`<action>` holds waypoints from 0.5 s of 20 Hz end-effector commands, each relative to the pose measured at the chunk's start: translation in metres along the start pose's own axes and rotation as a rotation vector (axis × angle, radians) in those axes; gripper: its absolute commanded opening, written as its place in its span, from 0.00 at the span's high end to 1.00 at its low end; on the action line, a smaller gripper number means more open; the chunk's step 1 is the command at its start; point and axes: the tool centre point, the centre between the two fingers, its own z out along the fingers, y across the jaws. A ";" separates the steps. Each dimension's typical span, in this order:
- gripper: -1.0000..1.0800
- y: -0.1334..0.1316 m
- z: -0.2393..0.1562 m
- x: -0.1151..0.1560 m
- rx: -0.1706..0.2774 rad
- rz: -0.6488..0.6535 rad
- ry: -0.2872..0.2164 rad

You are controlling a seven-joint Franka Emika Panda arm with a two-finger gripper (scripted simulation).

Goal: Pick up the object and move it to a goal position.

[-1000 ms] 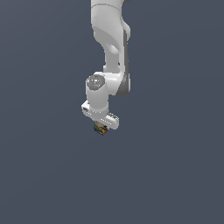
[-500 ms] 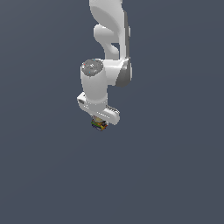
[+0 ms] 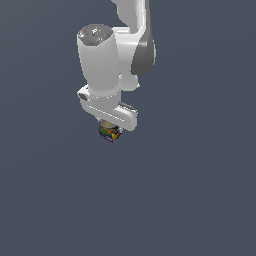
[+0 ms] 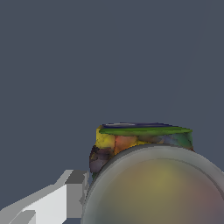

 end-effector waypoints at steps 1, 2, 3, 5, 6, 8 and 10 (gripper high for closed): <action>1.00 -0.002 -0.028 0.005 0.001 0.000 0.003; 1.00 -0.003 -0.038 0.007 0.001 0.000 0.003; 1.00 -0.003 -0.048 0.009 0.001 0.000 0.003; 1.00 -0.005 -0.068 0.013 0.001 0.000 0.003; 1.00 -0.005 -0.078 0.015 0.001 0.000 0.003; 1.00 -0.007 -0.097 0.019 0.001 0.000 0.003; 1.00 -0.008 -0.115 0.023 0.001 0.000 0.003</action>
